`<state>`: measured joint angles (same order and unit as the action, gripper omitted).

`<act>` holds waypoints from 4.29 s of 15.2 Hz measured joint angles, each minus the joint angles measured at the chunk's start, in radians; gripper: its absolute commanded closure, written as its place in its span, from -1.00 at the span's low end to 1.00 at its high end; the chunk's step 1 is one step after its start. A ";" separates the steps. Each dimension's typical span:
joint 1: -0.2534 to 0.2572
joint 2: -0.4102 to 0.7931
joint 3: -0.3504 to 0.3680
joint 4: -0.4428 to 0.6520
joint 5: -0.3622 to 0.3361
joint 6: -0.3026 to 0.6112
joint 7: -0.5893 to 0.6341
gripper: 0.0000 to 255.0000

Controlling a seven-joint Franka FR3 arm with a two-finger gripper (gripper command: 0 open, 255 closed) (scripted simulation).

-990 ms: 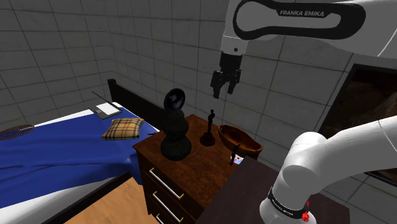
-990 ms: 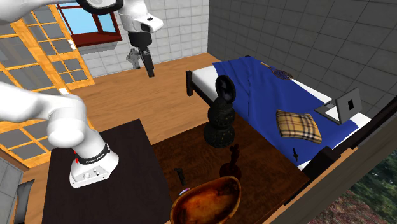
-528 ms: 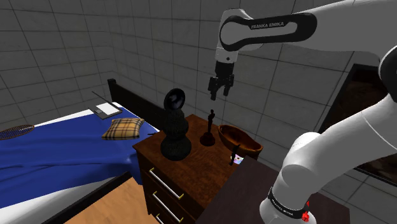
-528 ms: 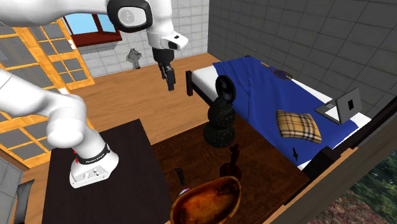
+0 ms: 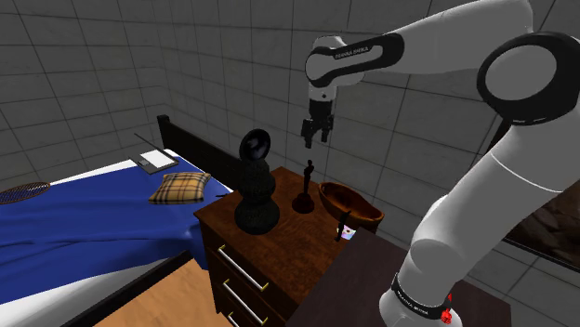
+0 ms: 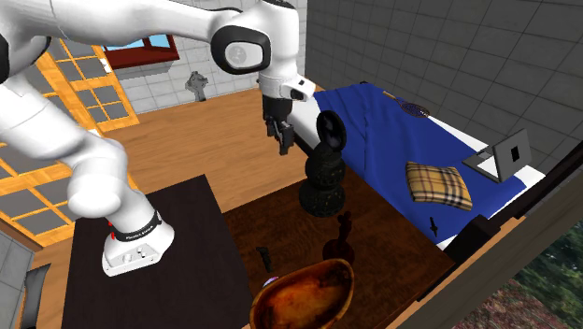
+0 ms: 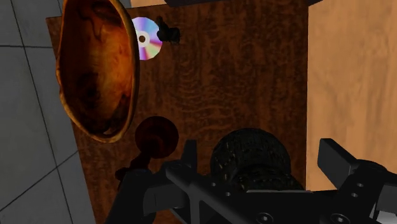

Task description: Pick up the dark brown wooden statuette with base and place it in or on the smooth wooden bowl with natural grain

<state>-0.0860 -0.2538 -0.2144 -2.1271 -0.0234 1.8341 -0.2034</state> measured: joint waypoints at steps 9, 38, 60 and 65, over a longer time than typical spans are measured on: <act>-0.046 0.331 -0.074 0.220 0.042 0.057 -0.165 -1.00; -0.196 0.926 -0.076 0.736 0.146 0.061 -0.347 1.00; -0.196 0.876 -0.085 0.816 0.132 -0.069 -0.344 1.00; -0.200 0.863 -0.088 0.864 0.128 -0.129 -0.346 1.00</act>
<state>-0.2863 0.6090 -0.3027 -1.2633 0.1050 1.7052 -0.5490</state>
